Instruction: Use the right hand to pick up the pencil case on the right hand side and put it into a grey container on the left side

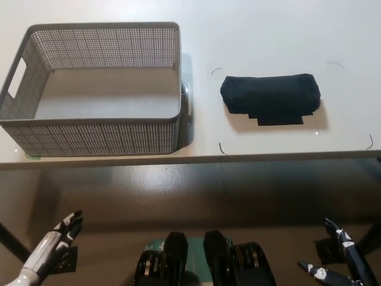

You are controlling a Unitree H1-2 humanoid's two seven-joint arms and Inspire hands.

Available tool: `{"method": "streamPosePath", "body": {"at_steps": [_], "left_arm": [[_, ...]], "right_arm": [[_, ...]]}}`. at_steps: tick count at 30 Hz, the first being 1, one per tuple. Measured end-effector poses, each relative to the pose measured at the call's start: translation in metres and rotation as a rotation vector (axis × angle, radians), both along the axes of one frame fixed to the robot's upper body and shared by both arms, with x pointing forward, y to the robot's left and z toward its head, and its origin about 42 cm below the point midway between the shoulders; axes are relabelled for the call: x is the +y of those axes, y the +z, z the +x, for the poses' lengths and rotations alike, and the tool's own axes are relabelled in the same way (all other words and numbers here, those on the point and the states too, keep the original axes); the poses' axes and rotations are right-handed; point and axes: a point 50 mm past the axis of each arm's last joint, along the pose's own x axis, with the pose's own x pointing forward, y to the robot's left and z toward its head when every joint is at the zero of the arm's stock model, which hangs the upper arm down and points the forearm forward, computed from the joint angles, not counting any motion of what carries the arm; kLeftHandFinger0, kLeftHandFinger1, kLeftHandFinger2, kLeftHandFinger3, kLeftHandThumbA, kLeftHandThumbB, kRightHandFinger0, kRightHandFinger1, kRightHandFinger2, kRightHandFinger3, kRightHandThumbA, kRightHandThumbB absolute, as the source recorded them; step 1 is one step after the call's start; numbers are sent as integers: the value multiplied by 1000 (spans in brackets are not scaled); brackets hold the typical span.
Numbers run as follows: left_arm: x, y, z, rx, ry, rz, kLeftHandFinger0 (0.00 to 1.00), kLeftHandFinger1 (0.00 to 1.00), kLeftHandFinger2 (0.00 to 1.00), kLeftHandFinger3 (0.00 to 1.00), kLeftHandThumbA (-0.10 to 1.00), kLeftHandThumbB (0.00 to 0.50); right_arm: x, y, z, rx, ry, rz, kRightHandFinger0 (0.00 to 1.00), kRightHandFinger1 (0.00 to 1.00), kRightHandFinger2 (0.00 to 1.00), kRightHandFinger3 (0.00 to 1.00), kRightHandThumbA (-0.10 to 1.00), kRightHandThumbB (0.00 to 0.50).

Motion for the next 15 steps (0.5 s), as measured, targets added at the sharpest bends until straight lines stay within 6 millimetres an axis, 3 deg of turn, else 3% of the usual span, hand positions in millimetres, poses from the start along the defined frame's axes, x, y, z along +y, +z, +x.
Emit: {"method": "streamPosePath", "body": {"at_steps": [2, 5, 7, 12, 15], "left_arm": [[-4, 1, -7, -4, -17, 9, 1000, 1000, 1000, 1000, 1000, 375], [-5, 2, -19, -9, -25, 22, 1000, 1000, 1000, 1000, 1000, 410], [-3, 2, -26, -9, -20, 30, 1000, 1000, 1000, 1000, 1000, 382], [4, 4, -32, -19, 1, 37, 1000, 1000, 1000, 1000, 1000, 366], [5, 5, -32, -30, 3, 36, 1000, 1000, 1000, 1000, 1000, 368]], "right_arm": [[0, 7, -8, -22, 10, -13, 1000, 1000, 1000, 1000, 1000, 243], [3, 20, -21, -63, 27, -32, 1000, 1000, 1000, 1000, 1000, 265], [4, 29, -30, -91, 40, -49, 1000, 1000, 1000, 1000, 1000, 283], [4, 56, -44, -173, 55, -84, 1000, 1000, 1000, 1000, 950, 245], [2, 77, -49, -242, 48, -100, 1000, 1000, 1000, 1000, 993, 272]]}}
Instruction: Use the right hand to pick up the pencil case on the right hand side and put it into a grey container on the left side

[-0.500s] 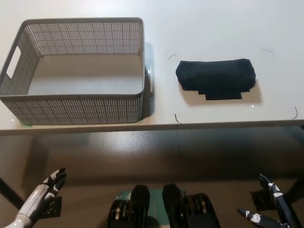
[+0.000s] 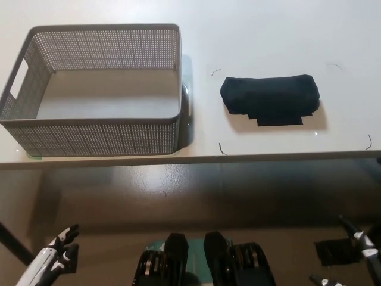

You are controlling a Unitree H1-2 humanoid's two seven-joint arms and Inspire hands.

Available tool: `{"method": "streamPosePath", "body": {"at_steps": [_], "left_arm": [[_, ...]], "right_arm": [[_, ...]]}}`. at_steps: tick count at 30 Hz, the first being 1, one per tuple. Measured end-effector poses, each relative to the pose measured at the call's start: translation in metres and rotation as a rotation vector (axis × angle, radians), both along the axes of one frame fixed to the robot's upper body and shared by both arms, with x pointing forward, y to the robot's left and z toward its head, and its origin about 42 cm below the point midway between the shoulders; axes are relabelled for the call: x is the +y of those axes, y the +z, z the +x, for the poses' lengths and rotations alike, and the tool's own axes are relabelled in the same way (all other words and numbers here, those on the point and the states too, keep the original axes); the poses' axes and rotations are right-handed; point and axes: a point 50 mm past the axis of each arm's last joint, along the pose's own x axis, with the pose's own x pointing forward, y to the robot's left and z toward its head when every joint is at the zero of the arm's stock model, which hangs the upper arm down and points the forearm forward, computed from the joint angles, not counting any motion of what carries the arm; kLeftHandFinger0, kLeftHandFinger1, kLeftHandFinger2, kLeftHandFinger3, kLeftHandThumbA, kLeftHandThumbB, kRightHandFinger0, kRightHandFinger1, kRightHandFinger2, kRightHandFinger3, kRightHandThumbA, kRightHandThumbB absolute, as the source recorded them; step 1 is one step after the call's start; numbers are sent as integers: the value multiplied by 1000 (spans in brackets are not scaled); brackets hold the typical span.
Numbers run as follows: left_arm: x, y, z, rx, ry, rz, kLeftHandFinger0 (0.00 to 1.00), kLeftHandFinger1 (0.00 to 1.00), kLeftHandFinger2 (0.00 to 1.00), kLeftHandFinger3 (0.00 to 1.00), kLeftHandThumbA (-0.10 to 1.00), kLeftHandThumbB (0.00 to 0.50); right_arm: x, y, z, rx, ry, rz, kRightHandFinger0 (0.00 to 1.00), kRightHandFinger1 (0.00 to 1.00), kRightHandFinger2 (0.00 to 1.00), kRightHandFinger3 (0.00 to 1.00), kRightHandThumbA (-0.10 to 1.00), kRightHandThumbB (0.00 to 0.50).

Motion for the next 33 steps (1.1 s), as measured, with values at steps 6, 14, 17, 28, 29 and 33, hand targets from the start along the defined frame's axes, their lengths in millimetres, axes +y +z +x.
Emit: {"method": "streamPosePath", "body": {"at_steps": [6, 14, 17, 28, 29, 33], "left_arm": [[2, -1, 1, -3, 5, -5, 1000, 1000, 1000, 1000, 1000, 378], [5, -6, 0, 6, 8, -1, 1000, 1000, 1000, 1000, 1000, 380], [5, -7, 0, 5, 6, 1, 1000, 1000, 1000, 1000, 1000, 362], [5, -12, -3, 24, 8, 3, 1000, 1000, 1000, 1000, 1000, 347], [5, -13, -3, 30, 9, 4, 1000, 1000, 1000, 1000, 1000, 350], [5, -17, -6, 45, 8, 9, 1000, 1000, 1000, 1000, 1000, 362]], "right_arm": [[-9, 50, 1, -164, -25, -44, 1000, 1000, 1000, 1000, 949, 276], [-9, 126, 38, -411, -10, -94, 1000, 1000, 1000, 1000, 987, 337], [-7, 149, 56, -460, 9, -118, 1000, 1000, 1000, 1000, 991, 390], [22, 204, 128, -444, 127, -280, 1000, 1000, 1000, 1000, 859, 500], [26, 207, 136, -435, 139, -299, 1000, 1000, 1000, 1000, 850, 500], [46, 216, 175, -375, 182, -380, 1000, 1000, 1000, 1000, 850, 500]]}}
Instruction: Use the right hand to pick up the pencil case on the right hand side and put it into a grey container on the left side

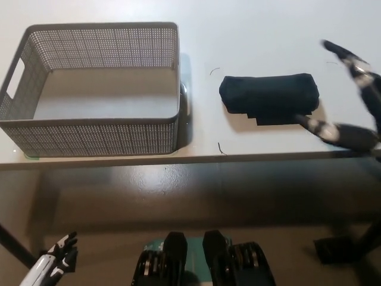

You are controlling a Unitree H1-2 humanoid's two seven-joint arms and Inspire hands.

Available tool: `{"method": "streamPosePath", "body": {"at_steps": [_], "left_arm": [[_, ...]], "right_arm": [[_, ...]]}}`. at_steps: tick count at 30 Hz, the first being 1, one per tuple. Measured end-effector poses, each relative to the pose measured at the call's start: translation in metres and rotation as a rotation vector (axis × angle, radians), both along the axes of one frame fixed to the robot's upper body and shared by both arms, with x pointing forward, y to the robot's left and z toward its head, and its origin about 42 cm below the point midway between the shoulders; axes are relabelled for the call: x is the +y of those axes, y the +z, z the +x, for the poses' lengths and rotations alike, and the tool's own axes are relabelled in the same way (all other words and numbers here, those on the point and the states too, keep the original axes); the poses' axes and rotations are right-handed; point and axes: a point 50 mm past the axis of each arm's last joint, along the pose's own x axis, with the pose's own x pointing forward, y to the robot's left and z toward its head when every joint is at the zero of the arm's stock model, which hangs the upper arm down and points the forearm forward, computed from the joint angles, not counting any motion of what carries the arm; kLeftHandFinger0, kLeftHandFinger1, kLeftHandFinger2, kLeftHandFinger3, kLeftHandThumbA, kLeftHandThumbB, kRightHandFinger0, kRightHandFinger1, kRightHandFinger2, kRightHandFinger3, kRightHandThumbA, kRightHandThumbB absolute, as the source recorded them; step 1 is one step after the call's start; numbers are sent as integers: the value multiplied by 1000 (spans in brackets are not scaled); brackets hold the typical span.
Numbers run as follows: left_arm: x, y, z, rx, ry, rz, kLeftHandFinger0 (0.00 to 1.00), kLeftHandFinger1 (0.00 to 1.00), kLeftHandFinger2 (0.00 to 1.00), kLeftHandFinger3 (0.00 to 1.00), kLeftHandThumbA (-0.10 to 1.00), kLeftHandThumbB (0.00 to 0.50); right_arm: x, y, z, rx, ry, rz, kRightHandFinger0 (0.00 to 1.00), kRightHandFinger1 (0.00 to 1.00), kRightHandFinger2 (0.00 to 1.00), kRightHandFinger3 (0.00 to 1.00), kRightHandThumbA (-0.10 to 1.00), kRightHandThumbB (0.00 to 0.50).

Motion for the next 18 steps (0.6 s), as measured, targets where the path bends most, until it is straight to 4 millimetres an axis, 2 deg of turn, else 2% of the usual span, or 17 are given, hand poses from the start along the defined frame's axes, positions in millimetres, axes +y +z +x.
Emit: {"method": "streamPosePath", "body": {"at_steps": [2, 9, 13, 18], "left_arm": [[-1, -1, -1, 4, -3, 3, 1000, 1000, 1000, 1000, 1000, 361], [-2, -3, -2, 13, -13, 19, 1000, 1000, 1000, 1000, 1000, 351], [-3, -5, -3, 18, -17, 28, 1000, 1000, 1000, 1000, 1000, 368], [-4, -7, -5, 27, -25, 39, 1000, 1000, 1000, 1000, 1000, 364]], "right_arm": [[9, 1, 21, 40, -1, -49, 1000, 1000, 1000, 1000, 894, 500], [32, 2, 85, 172, -40, -210, 1000, 1000, 1000, 1000, 757, 500], [39, 0, 115, 243, -78, -292, 1000, 1000, 1000, 1000, 721, 500], [39, 0, 147, 318, -138, -391, 1000, 1000, 1000, 1000, 718, 500]]}}
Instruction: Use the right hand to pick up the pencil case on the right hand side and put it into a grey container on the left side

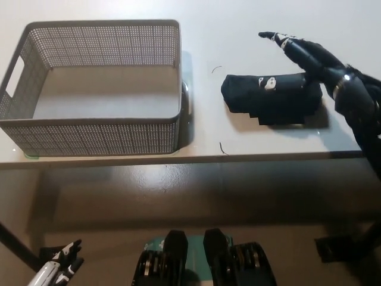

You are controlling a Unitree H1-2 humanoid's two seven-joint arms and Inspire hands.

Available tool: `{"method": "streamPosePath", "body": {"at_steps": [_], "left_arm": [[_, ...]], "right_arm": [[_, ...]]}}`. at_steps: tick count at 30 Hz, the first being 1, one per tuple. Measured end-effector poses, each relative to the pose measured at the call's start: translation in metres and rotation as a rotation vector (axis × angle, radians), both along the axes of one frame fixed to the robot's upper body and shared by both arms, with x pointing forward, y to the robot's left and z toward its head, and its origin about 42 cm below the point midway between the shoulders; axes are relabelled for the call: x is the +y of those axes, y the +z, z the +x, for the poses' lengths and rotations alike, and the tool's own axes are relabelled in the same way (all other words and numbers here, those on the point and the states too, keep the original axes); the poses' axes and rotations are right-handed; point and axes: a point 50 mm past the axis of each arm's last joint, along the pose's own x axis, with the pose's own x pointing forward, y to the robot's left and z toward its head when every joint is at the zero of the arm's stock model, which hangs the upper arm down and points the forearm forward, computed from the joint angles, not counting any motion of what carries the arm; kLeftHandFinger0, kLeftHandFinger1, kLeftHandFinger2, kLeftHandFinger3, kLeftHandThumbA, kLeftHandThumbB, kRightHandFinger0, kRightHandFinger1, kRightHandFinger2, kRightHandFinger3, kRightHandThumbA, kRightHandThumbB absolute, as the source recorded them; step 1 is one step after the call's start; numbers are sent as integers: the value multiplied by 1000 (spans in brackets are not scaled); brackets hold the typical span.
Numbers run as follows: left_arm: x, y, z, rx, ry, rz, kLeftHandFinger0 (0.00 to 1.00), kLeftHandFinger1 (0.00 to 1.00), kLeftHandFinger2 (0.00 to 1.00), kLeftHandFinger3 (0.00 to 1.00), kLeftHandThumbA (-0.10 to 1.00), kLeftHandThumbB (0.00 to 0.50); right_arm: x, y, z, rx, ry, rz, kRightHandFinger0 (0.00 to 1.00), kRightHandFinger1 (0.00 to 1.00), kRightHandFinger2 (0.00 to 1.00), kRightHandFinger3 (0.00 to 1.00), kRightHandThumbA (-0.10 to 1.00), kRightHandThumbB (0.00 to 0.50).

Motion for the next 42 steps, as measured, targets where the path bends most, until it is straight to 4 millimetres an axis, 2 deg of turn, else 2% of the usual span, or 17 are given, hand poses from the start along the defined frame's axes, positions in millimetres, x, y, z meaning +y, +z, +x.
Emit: {"method": "streamPosePath", "body": {"at_steps": [4, 9, 12, 20, 22, 36, 42], "left_arm": [[-1, -3, -3, 13, -10, 14, 1000, 1000, 1000, 1000, 1000, 384], [-2, -8, -6, 31, -18, 27, 1000, 1000, 1000, 1000, 1000, 386], [-4, -9, -7, 35, -27, 34, 1000, 1000, 1000, 1000, 1000, 392], [-8, -11, -8, 29, -58, 53, 1000, 1000, 1000, 1000, 1000, 410], [-8, -11, -8, 26, -63, 56, 1000, 1000, 1000, 1000, 1000, 411], [-10, -11, -7, 22, -81, 78, 1000, 1000, 1000, 1000, 1000, 415], [-10, -10, -7, 20, -83, 80, 1000, 1000, 1000, 1000, 1000, 427]], "right_arm": [[-3, 5, 19, 32, -46, -78, 1000, 1000, 1000, 1000, 718, 500], [-2, 19, 33, 40, -77, -161, 1000, 1000, 1000, 1000, 714, 500], [-2, 29, 40, 39, -93, -208, 1000, 1000, 1000, 1000, 675, 500], [3, 62, 52, 59, -117, -301, 1000, 1000, 1000, 1000, 698, 500], [4, 64, 53, 78, -118, -318, 1000, 1000, 1000, 1000, 665, 500], [27, 44, 55, 217, -88, -335, 1000, 1000, 1000, 1000, 645, 500], [28, 34, 55, 256, -84, -318, 1000, 1000, 1000, 1000, 620, 500]]}}
